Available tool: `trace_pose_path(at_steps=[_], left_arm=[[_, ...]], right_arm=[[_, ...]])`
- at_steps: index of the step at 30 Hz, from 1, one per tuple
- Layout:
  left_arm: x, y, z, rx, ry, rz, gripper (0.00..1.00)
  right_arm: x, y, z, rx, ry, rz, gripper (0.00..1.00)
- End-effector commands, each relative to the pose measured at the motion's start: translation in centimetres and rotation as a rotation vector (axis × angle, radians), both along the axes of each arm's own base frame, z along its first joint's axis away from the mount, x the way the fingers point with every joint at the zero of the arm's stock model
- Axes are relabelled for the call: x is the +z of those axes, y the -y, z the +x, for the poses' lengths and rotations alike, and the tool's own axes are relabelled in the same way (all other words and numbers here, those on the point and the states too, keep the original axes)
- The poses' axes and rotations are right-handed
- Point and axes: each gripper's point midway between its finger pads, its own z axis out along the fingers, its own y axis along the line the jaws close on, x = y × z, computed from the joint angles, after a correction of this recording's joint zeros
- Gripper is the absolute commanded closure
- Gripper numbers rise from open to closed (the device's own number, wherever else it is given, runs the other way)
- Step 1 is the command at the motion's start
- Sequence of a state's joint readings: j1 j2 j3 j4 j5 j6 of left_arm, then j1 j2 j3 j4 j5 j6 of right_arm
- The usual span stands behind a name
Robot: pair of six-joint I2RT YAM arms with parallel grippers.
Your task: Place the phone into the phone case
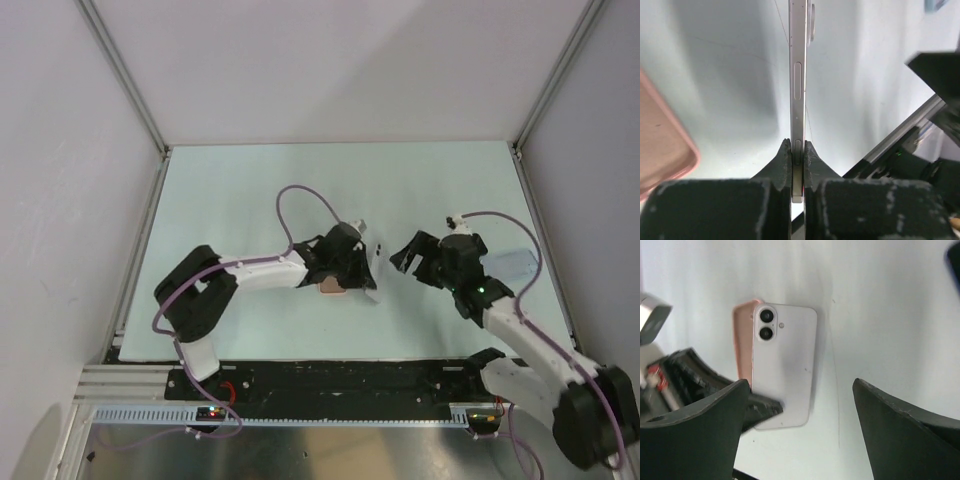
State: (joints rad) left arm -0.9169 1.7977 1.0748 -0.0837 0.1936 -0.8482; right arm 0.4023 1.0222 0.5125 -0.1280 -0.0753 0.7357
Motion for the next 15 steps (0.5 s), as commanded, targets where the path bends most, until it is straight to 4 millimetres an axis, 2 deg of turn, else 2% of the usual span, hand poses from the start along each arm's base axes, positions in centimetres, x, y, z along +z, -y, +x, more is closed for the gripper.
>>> trace_pose_path(at_steps=[1,3,7,10,15], left_arm=[[6.2,-1.8,2.8,0.164,0.002,-0.127,1.0],[7.1,-2.6,2.9,0.209,-0.051,-0.158,1.0],[9.2,-4.3,3.2,0.277,-0.127,-0.202,1.0],[10.4,-5.4,3.2,0.317,-0.195,-0.243,1.0],[11.8,-7.0,3.5,0.367,-0.239,-0.268,1.0]], right_arm=[[4.4,2.4,-0.1,-0.041,0.243,-0.16,0.12],[6.3,1.6,-1.0,0.006,0.367,-0.216,0.14],[7.9,-1.2,-3.0,0.128,0.56,-0.32,0.15],[9.4,-4.3,-4.4,0.229,0.726,-0.363,0.22],[9.5,-7.5,-5.1,0.312,0.882,-0.538,0.22]])
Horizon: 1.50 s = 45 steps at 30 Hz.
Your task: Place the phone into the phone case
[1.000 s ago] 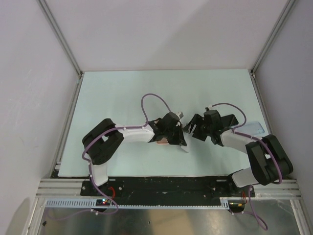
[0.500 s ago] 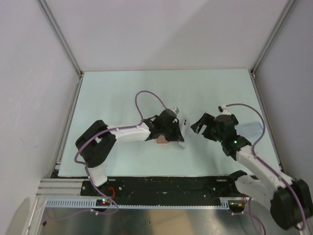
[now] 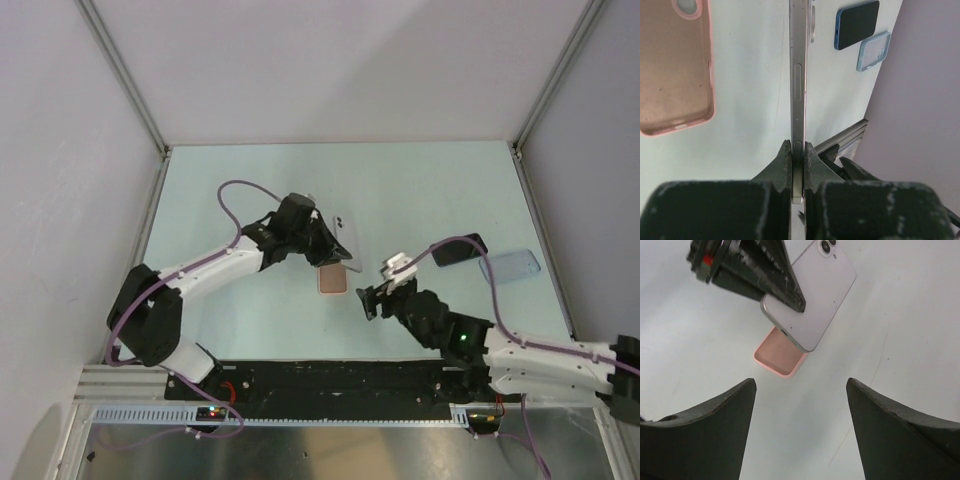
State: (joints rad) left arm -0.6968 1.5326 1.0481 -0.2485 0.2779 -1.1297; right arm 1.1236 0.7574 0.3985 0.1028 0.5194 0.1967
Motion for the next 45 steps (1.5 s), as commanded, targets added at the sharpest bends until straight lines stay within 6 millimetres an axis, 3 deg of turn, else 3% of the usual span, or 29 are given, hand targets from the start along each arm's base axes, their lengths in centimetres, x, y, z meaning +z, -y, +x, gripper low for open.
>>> trace_pose_path(at_steps=[1,6,17,34,36,37,39,45], left_arm=[[3.5,-0.7,-0.8,0.028,-0.046,-0.094,1.0],[4.7,-1.4,-1.0,0.053,-0.039,-0.099,1.0],[5.0,-2.0,-1.6,0.065,-0.047,-0.1,1.0],[5.2,-2.3,-2.1,0.058,-0.044,-0.109,1.0],[5.4,-2.2,-2.2,0.052,-0.04,-0.112,1.0],[5.6,-2.2,-2.3,0.048,-0.036,-0.115,1.0],[5.9,-2.3,-2.2,0.048,-0.022,-0.118,1.0],[6.7,-2.3,-1.9,0.048,0.005,-0.124,0.99]], right_arm=[[2.9,-1.0,1.8,-0.073,0.276,-0.131,0.22],[2.4,-2.6,2.2,-0.06,0.419,-0.239,0.22],[4.3,-4.3,3.7,-0.167,0.629,-0.361,0.27],[3.6,-6.4,3.7,-0.13,0.714,-0.48,0.69],[3.6,-6.5,3.7,-0.125,0.718,-0.488,0.76],[3.7,-6.5,3.7,-0.129,0.718,-0.487,0.88],[3.8,-6.3,3.8,-0.138,0.719,-0.487,0.97],[3.9,-6.5,3.7,-0.121,0.717,-0.486,1.0]])
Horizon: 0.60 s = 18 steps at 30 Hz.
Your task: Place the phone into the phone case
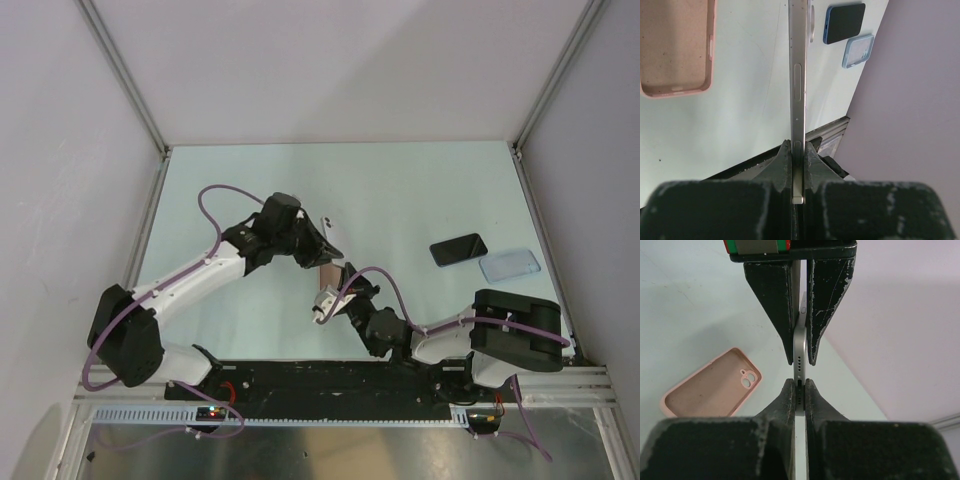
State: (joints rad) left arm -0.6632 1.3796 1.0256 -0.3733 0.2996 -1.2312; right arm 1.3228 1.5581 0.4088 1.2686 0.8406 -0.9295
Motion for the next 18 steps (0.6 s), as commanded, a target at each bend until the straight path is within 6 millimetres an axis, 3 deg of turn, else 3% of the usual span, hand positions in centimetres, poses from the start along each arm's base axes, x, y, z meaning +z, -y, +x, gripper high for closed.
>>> trace_pose_path(at_steps=[1,8,12,18], left_arm=[[3.4,0.2,-0.2,-0.029,0.083,-0.068,1.0],[3.3,0.0,-0.1,-0.026,0.101,-0.056,0.91],[3.6,-0.1,0.1,-0.025,0.126,-0.049,0.65],[3.9,-0.4,1.0,-0.015,0.179,-0.02,0.39]], right_arm=[[3.4,-0.2,0.3,-0.013,0.029,0.167,1.0],[3.2,-0.4,0.2,0.003,-0.001,0.187,1.0],[2.8,-0.2,0.1,0.008,-0.05,0.217,1.0],[2.1,0.7,0.6,0.017,-0.188,0.323,1.0]])
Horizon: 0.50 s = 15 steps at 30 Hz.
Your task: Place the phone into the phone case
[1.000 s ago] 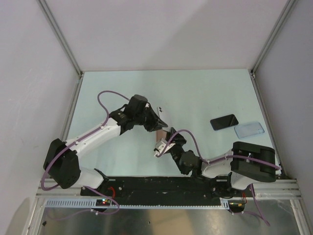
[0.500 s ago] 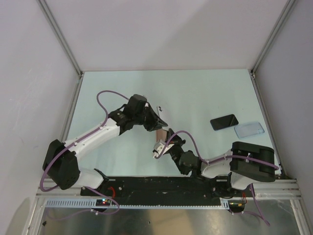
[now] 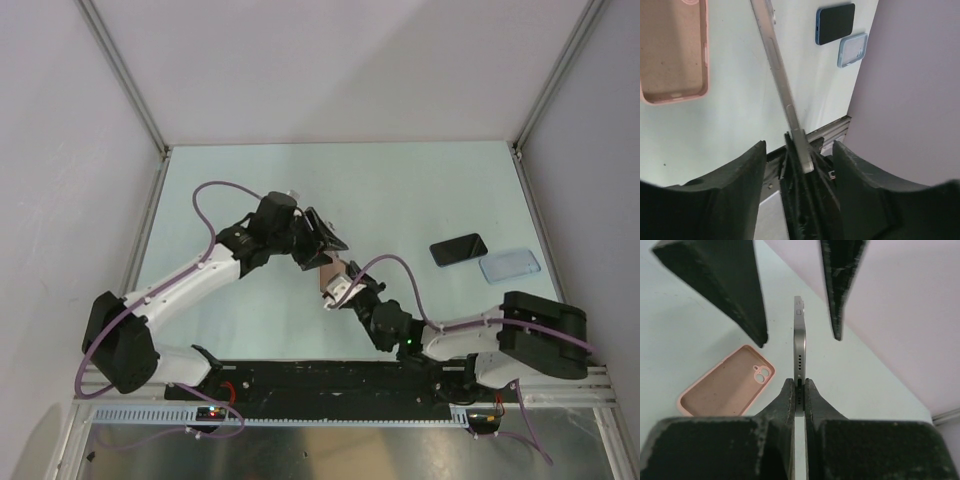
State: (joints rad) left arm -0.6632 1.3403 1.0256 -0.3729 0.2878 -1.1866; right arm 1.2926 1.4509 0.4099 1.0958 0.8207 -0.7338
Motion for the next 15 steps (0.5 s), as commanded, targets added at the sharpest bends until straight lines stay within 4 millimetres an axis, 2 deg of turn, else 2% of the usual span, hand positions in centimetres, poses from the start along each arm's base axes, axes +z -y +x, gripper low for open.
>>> trace_pose_path(at_steps=[1,6,10,13,15], left_arm=[[2.8,-0.1,1.3,0.006,0.127,-0.014,0.35],[3.4,-1.0,2.7,0.01,0.198,0.019,0.18],[3.4,-3.1,5.1,0.013,0.328,0.141,0.14],[1.6,-4.9,7.5,-0.042,0.436,0.355,0.19],[-0.8,-5.6,8.9,-0.121,0.478,0.498,0.23]], right_arm=[[1.8,0.3,0.6,0.005,-0.112,0.222,1.0],[1.0,2.2,1.7,-0.016,-0.29,0.344,1.0],[1.2,5.4,3.1,-0.087,-0.439,0.522,1.0],[2.2,7.4,3.4,-0.119,-0.534,0.674,1.0],[2.9,8.6,3.4,-0.134,-0.588,0.773,1.0]])
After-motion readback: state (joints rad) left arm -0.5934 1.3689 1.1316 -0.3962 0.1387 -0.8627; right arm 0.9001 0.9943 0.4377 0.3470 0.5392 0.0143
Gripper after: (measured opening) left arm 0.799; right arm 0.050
